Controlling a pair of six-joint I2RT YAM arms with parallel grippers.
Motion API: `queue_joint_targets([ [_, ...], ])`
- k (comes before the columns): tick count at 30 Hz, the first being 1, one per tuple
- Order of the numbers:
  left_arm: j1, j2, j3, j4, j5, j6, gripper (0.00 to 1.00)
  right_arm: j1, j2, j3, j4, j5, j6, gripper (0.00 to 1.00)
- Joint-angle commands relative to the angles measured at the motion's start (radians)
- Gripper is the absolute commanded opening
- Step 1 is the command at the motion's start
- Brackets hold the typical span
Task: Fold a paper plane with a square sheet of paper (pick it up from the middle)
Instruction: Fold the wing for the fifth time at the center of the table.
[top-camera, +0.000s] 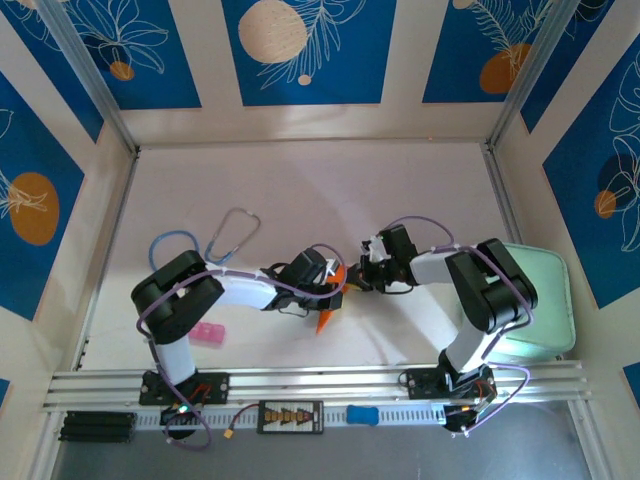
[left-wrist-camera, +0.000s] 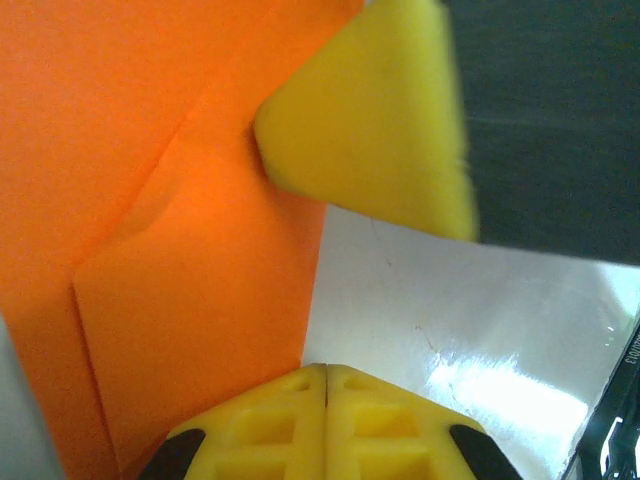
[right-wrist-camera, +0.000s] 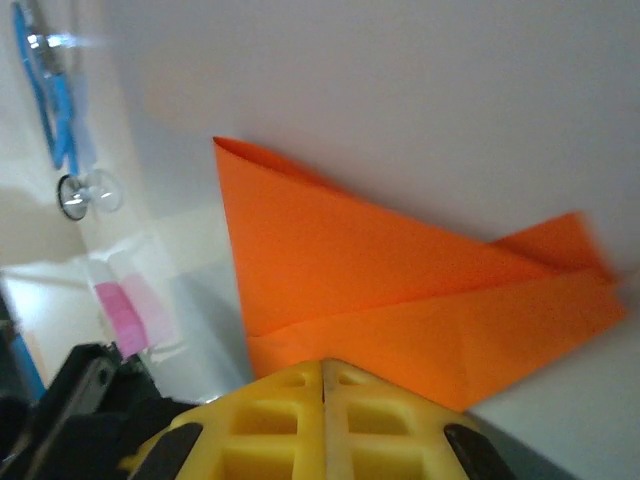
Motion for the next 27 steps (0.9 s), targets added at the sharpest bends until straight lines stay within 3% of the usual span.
queue_joint_targets([
  [1,-0.005,0.003,-0.042,-0.102,0.015,-0.002,0.00,-0.021,0.033,-0.009,-0.006,0.058,-0.006,0.00],
  [21,-0.023,-0.138,-0.171,-0.226,0.037,0.030,0.01,-0.051,0.032,0.016,-0.058,0.056,-0.027,0.00],
  [27,-0.025,-0.119,-0.141,-0.188,0.017,0.012,0.01,-0.033,-0.108,0.015,-0.098,0.061,-0.024,0.03],
])
